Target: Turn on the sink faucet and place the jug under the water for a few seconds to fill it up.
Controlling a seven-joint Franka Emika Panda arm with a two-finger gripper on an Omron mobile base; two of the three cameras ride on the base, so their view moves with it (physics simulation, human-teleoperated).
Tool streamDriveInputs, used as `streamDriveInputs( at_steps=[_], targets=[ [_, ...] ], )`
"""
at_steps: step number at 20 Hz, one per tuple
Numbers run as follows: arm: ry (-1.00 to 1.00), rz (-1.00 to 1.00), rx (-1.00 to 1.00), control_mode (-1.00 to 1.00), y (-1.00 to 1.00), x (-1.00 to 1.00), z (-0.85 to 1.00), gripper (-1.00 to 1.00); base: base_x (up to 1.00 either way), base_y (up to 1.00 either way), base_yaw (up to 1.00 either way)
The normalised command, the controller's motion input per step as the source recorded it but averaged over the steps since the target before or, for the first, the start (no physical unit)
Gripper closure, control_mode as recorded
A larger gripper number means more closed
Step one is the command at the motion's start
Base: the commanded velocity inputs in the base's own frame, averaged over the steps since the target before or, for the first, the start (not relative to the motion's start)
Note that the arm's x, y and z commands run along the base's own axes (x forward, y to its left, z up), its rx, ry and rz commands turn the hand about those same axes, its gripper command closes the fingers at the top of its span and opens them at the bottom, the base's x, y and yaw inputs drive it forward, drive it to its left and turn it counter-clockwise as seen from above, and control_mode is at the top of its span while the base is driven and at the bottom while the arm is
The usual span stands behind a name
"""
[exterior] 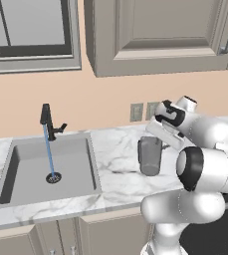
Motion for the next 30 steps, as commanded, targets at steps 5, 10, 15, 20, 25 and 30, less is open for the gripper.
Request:
streamDriveInputs(
  at_steps=[5,10,15,20,25,30],
  targets=[
    [-0.02,0.0,0.0,-1.0,0.31,0.01,0.0,1.0,0.0,0.0,0.0],
    [-0.19,0.0,-0.04,-1.0,0.3,-0.32,0.0,1.0,0.0,0.0,0.0],
    [-0.13,-0.01,0.0,-1.0,0.38,-0.07,0.0,1.0,0.0,0.0,0.0],
    [-0.02,-0.08,0.0,-1.0,0.75,0.12,0.0,1.0,0.0,0.0,0.0],
    [-0.03,-0.11,0.0,-1.0,0.69,0.15,0.17,1.0,0.0,0.0,0.0],
    [0.0,-0.11,0.0,-1.0,0.76,0.29,0.16,1.0,0.0,0.0,0.0]
  ],
)
